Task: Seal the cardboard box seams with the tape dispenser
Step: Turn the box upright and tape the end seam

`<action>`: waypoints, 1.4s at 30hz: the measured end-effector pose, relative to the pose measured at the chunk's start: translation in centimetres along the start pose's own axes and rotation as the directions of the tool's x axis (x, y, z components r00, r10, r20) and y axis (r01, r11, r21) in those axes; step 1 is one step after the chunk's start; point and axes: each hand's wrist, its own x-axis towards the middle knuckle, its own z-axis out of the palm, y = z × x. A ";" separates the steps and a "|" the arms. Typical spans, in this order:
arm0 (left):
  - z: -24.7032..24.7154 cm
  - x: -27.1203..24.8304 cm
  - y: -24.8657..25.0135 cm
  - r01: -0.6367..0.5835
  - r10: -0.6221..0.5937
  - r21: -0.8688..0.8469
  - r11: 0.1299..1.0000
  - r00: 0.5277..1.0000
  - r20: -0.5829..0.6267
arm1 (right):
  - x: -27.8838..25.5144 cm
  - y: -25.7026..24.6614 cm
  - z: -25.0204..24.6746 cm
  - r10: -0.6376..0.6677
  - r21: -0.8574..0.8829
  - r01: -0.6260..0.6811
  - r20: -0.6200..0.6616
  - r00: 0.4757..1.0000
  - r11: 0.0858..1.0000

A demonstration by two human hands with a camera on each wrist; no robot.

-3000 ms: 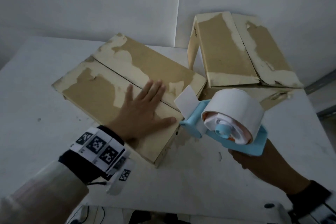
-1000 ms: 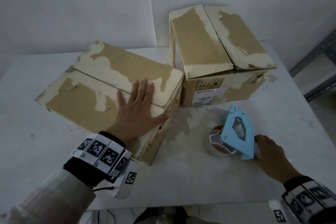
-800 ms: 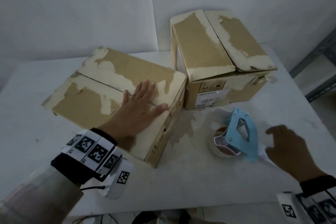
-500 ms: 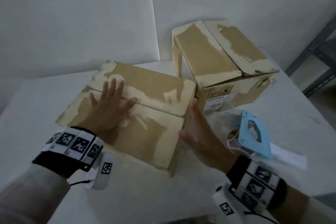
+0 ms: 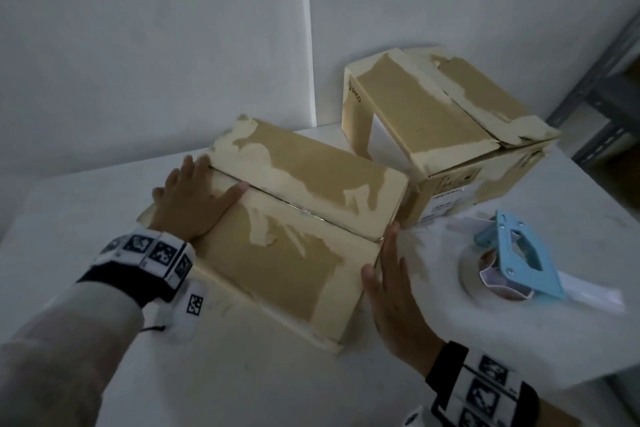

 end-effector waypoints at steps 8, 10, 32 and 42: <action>-0.5 -3.6 -1.7 -0.095 0.046 -0.289 0.953 0.984 -0.171 | 3.7 -1.1 -2.7 -0.196 -0.337 0.093 -0.287 0.937 0.937; 1.3 -6.0 -1.2 -0.005 -0.017 -0.276 0.961 0.997 -0.074 | 6.7 -1.3 -3.8 -0.192 -0.315 0.102 -0.268 0.944 0.944; 2.5 -8.9 5.9 0.037 0.035 -0.380 0.924 0.983 0.180 | 4.4 0.8 -4.2 -0.104 -0.392 -0.019 -0.289 0.952 0.920; 2.4 -6.7 6.8 -0.050 0.068 -0.206 0.977 0.994 0.085 | 0.8 5.9 -14.1 -0.045 -0.478 -0.121 -0.321 0.946 0.870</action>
